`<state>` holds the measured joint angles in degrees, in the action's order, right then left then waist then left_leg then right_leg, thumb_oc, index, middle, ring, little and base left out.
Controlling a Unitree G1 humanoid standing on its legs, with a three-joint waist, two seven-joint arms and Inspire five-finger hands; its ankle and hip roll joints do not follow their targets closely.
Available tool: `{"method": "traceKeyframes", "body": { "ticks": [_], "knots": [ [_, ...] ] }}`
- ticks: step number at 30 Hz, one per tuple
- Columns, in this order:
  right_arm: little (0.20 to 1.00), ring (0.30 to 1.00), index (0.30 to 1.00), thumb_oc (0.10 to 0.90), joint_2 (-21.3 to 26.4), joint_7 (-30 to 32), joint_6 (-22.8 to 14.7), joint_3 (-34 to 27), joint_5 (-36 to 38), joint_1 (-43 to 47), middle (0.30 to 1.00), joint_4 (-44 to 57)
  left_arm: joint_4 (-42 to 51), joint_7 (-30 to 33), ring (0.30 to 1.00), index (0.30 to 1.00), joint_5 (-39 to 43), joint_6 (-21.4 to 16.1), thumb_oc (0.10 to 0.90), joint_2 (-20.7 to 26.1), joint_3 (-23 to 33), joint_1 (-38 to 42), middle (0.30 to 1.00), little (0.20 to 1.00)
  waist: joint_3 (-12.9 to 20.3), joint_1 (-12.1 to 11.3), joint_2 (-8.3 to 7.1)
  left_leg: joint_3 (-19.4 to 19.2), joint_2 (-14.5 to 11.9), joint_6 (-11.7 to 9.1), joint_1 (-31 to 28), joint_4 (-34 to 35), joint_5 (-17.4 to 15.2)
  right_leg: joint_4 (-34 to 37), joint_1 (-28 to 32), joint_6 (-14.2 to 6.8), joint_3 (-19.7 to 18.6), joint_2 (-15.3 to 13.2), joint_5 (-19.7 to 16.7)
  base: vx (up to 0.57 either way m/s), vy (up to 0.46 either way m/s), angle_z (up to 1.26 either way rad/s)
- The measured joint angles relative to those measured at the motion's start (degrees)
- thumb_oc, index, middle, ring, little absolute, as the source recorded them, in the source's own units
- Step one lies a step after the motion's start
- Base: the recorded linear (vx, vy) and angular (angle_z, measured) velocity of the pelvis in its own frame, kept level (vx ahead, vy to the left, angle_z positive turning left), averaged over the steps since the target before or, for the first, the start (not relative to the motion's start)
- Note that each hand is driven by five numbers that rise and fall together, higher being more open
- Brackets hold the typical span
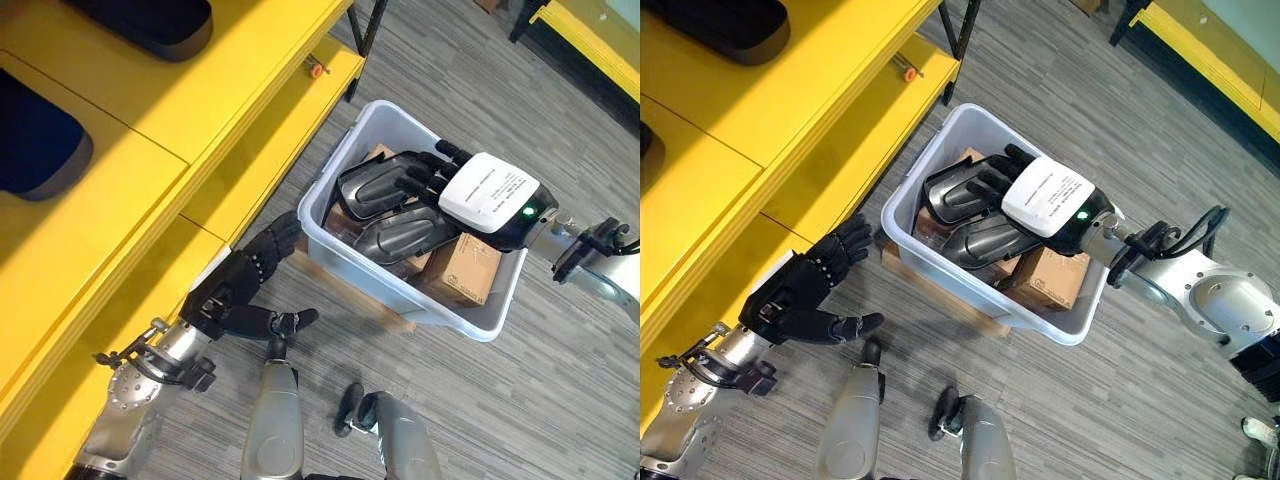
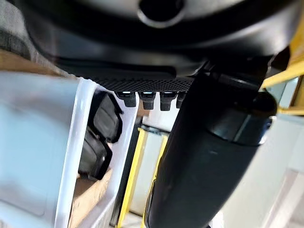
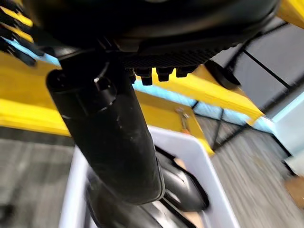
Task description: Move parts from the plastic box to the shelf.
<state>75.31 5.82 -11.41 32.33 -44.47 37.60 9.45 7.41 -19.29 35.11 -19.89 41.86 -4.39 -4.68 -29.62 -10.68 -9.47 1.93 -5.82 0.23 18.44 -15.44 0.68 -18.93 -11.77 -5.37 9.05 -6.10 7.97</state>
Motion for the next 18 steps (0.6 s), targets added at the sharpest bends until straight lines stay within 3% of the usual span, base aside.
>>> {"method": "traceKeyframes", "body": {
  "ticks": [2,4,6,7,8,9,11,12,13,16,18],
  "knots": [
    [1.000,1.000,1.000,0.900,-0.2,0.4,-0.5,-0.8,0.7,-1.6,1.000,-0.2,-0.1,0.0,1.000,1.000,-0.1,0.1,0.900,0.3,-0.2,2.1,1.000,1.000,0.0,1.3,0.02,3.9,0.0,-0.5,-0.3,3.6,2.0,10.5,1.2,-2.6,-4.6,-1.1,-4.5,0.15,-0.728,0.71],
    [1.000,1.000,1.000,0.900,-0.7,0.4,-0.5,-3.1,0.9,-5.0,1.000,-0.1,0.3,-0.2,1.000,1.000,-0.1,0.3,0.900,0.5,0.1,2.2,1.000,1.000,0.1,1.5,-0.11,6.3,-0.2,-1.3,0.3,4.1,2.5,15.0,2.9,-3.3,-5.6,-2.3,-7.9,0.05,-0.408,0.86],
    [1.000,1.000,1.000,0.900,-0.7,0.4,-0.2,-5.2,2.5,-9.3,1.000,0.7,1.5,-0.1,1.000,1.000,0.0,0.1,0.900,2.9,1.5,0.7,1.000,1.000,1.3,2.1,-1.99,7.7,-0.9,-1.7,2.0,4.7,2.7,18.3,5.7,-2.9,-5.1,-2.5,-9.2,0.02,-0.359,1.04],
    [1.000,1.000,1.000,0.900,-1.8,0.3,0.9,-5.4,5.0,-10.5,1.000,1.2,1.6,0.0,1.000,1.000,0.0,0.1,0.900,4.5,2.0,-0.6,1.000,1.000,2.6,1.1,-3.80,6.6,-1.5,-2.6,2.4,5.3,3.9,18.3,6.9,-1.9,-3.2,-2.3,-10.7,0.05,-0.156,0.43],
    [1.000,1.000,1.000,0.900,-4.3,0.1,2.9,-5.5,8.8,-10.5,1.000,0.9,1.3,0.3,1.000,1.000,0.1,0.0,0.900,4.9,2.5,-2.3,1.000,1.000,3.7,-0.6,-5.34,5.4,-2.0,-5.0,2.6,5.4,4.7,18.7,7.5,-3.3,-1.4,-2.2,-10.4,0.08,-0.080,0.19],
    [1.000,1.000,1.000,0.900,-8.2,-0.3,6.2,-6.2,14.6,-10.0,1.000,0.1,1.4,1.1,1.000,1.000,0.3,0.0,0.900,3.9,2.7,-4.0,1.000,1.000,3.6,-1.2,-4.65,5.3,-4.3,-4.8,2.6,5.4,4.4,19.0,7.9,-2.3,-1.0,0.0,-10.7,0.09,-0.022,-0.02],
    [1.000,1.000,1.000,0.900,-11.7,-0.3,9.6,-6.9,22.2,-10.1,1.000,-1.1,1.4,1.0,1.000,1.000,0.1,0.1,0.900,3.6,1.9,-5.6,1.000,1.000,3.7,-1.1,-4.40,5.2,-6.0,-4.9,2.1,5.7,4.5,19.2,8.6,-1.9,-0.5,1.5,-10.5,0.07,0.057,-0.03],
    [1.000,1.000,1.000,0.900,-17.7,0.1,14.4,-10.7,29.7,-12.6,1.000,-2.9,1.7,1.0,1.000,1.000,0.1,1.3,0.900,1.5,1.3,-7.5,1.000,1.000,3.6,-1.2,-4.30,4.5,-6.8,-5.9,0.2,6.7,5.1,19.5,9.9,-1.5,-0.4,2.0,-10.2,0.09,0.162,-0.09],
    [1.000,1.000,1.000,0.900,-21.0,1.1,17.5,-12.2,34.3,-13.1,1.000,-4.1,1.7,1.2,1.000,1.000,0.0,2.1,0.900,-0.3,1.1,-8.2,1.000,1.000,3.6,-0.7,-4.13,3.9,-6.6,-7.3,-1.2,7.7,5.6,20.1,11.1,-1.5,-0.5,1.6,-10.2,0.07,0.201,-0.09],
    [1.000,1.000,1.000,0.900,-30.7,3.6,22.0,-20.1,44.9,-14.1,1.000,-5.9,1.7,1.5,1.000,1.000,-2.1,2.4,0.900,-2.6,1.5,-7.1,1.000,1.000,3.5,0.7,-2.88,2.5,-4.9,-7.5,-3.3,9.1,5.7,20.8,12.5,-2.1,-0.8,-0.3,-10.3,0.04,0.200,-0.04],
    [1.000,1.000,1.000,0.900,-31.8,5.0,22.2,-20.6,50.8,-14.1,1.000,-4.9,1.8,1.6,1.000,1.000,-2.3,2.4,0.900,-3.1,1.6,-4.5,1.000,1.000,3.6,1.1,-1.29,1.5,-3.5,-7.1,-3.4,9.1,5.8,20.9,12.4,-2.5,-1.1,-1.7,-10.5,0.03,0.306,-0.03]
  ]
}}
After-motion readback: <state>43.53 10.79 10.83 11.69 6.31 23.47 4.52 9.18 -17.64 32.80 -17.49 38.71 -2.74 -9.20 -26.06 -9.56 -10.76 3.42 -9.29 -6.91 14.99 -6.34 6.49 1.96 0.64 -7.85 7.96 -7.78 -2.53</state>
